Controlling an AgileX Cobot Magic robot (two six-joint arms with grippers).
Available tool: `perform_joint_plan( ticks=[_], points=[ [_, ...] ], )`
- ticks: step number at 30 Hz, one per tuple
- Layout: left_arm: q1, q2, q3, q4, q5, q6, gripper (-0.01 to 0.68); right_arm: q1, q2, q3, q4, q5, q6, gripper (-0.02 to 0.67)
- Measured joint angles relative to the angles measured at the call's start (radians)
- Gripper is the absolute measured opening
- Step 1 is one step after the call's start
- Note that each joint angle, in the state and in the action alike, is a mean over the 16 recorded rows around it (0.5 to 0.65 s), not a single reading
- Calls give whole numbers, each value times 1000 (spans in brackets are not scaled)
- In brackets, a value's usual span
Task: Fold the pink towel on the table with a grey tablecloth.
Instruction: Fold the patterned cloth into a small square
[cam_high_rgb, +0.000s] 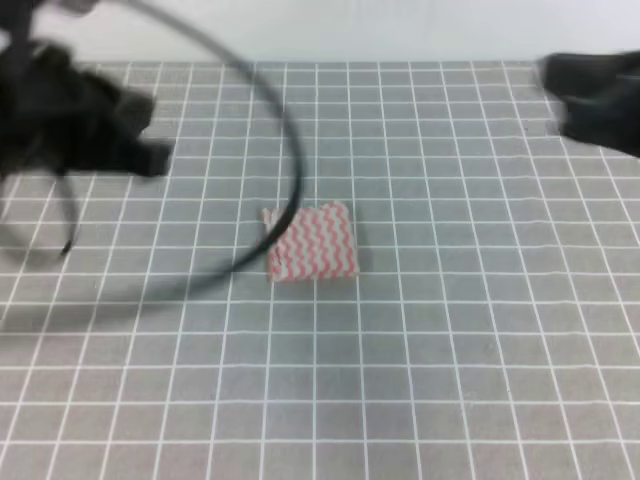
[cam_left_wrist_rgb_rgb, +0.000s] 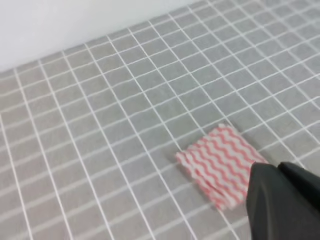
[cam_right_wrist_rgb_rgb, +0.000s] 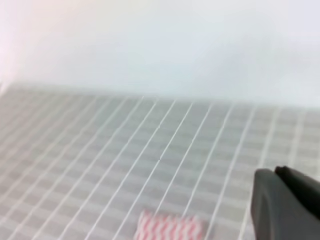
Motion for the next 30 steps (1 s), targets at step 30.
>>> perform_joint_plan(
  ticks=[30],
  points=[
    [0, -840, 502, 204, 213, -370, 0, 0, -743, 424, 55, 93, 0, -16]
  ],
)
